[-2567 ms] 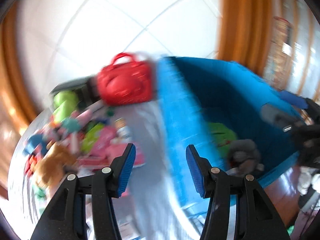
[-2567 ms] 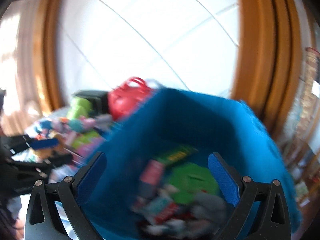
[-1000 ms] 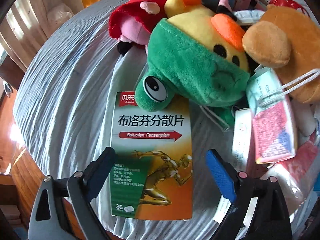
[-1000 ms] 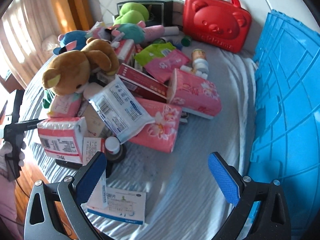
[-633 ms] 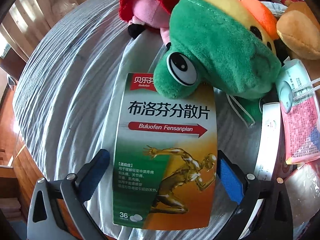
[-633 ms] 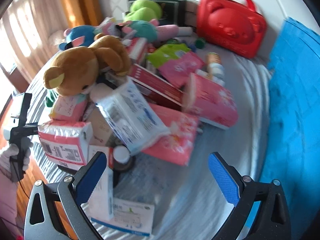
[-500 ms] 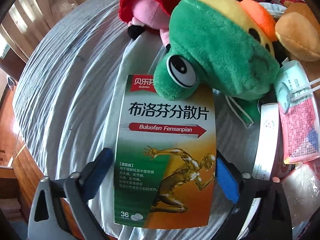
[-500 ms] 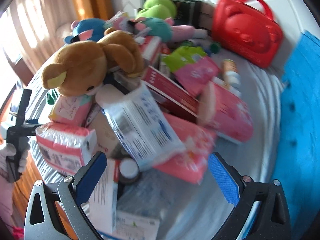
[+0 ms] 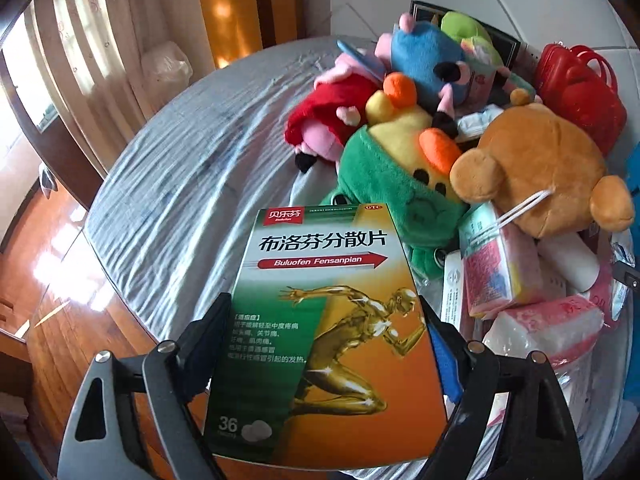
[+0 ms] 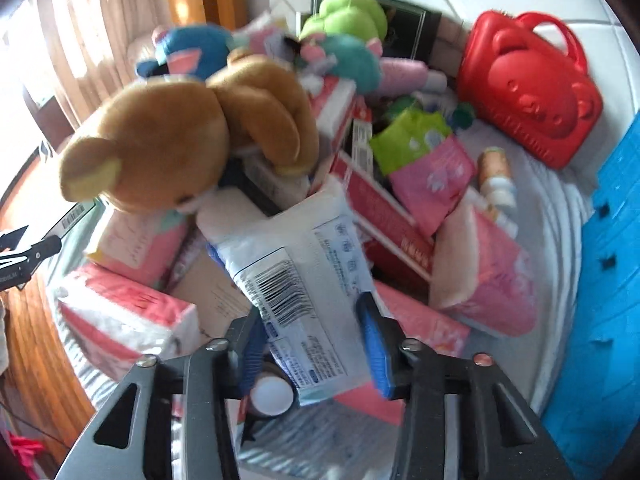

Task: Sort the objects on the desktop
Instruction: 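Grasp the green-orange Bulofen box with the left tool while the right tool grasps a white sachet, then carry the Bulofen box and white sachet over the blue crate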

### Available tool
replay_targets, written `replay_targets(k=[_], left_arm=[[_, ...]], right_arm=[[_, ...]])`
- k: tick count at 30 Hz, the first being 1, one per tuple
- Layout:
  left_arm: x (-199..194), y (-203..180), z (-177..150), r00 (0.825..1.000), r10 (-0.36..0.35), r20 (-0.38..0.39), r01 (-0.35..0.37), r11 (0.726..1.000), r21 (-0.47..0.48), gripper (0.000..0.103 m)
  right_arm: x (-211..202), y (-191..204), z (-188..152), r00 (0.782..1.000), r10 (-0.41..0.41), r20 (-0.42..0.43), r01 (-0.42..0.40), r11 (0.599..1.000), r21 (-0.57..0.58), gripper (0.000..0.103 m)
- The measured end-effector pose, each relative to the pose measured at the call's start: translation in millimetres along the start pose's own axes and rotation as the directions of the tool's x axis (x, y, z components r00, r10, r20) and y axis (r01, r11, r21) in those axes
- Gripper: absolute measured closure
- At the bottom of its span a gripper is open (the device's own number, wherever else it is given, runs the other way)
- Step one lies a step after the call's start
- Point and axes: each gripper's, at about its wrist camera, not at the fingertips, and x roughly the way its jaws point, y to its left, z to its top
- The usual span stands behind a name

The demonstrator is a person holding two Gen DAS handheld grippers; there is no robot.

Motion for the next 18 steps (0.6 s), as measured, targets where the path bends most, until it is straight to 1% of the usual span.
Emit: replay_targets(k=[2, 4, 5, 7, 9, 12, 14, 16, 18], left_arm=[[-21.3, 4.7, 11.4, 0.998, 0.02, 0.063, -0.02, 1.0, -0.001, 0.017], [-43.4, 9.6, 23.7, 0.991, 0.018, 0.133, -0.018, 1.0, -0.001, 0.017], [-40.6, 24.2, 34.5, 0.987, 0.014, 0.159, -0.014, 1.0, 0.002, 0.017], [-68.9, 9.1, 40.2, 0.975, -0.004, 0.224, -0.001, 1.0, 0.025, 0.017], [-74.2, 2.7, 59.6, 0.963, -0.034, 0.268, 0.022, 0.999, 0.047, 0.017], [-102.7, -26.6, 71.7, 0.94, -0.11, 0.322, 0.081, 0.992, 0.1, 0.017], [-119.6, -51.0, 74.8, 0.92, -0.169, 0.353, 0.124, 0.981, 0.146, 0.017], [-135.8, -78.2, 79.7, 0.899, -0.232, 0.372, 0.168, 0.966, 0.197, 0.017], [-155.0, -109.8, 81.1, 0.872, -0.309, 0.379, 0.221, 0.941, 0.258, 0.017]], right_arm=[[-16.9, -1.7, 1.0, 0.999, -0.001, 0.033, 0.001, 1.0, 0.001, 0.062], [-36.2, -5.4, 1.5, 0.997, -0.006, 0.071, 0.005, 1.0, 0.011, 0.063], [-43.0, -7.5, 3.0, 0.996, -0.005, 0.087, 0.003, 1.0, 0.014, 0.063], [-66.9, -12.0, 5.6, 0.99, -0.012, 0.14, 0.009, 1.0, 0.025, 0.063], [-89.8, -18.0, 7.7, 0.981, -0.021, 0.19, 0.013, 0.999, 0.04, 0.063], [-131.2, -31.7, 9.3, 0.964, -0.074, 0.255, 0.055, 0.995, 0.082, 0.063], [-156.5, -43.9, 8.1, 0.951, -0.118, 0.286, 0.087, 0.989, 0.119, 0.063], [-187.2, -59.7, 4.3, 0.933, -0.157, 0.323, 0.111, 0.981, 0.157, 0.062], [-214.7, -72.5, -0.8, 0.913, -0.203, 0.353, 0.145, 0.972, 0.185, 0.062]])
